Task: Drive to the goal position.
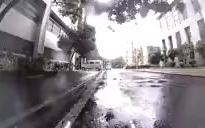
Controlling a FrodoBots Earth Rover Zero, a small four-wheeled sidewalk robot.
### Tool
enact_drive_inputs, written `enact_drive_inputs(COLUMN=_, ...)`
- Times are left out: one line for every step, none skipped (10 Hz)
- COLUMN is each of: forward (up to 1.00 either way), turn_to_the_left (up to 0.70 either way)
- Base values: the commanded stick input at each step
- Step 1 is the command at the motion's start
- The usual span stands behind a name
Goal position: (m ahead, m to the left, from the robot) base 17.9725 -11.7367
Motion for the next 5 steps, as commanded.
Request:
enact_drive_inputs(forward=0.7, turn_to_the_left=0.0)
enact_drive_inputs(forward=0.7, turn_to_the_left=0.0)
enact_drive_inputs(forward=0.7, turn_to_the_left=0.0)
enact_drive_inputs(forward=0.7, turn_to_the_left=0.0)
enact_drive_inputs(forward=0.7, turn_to_the_left=0.0)
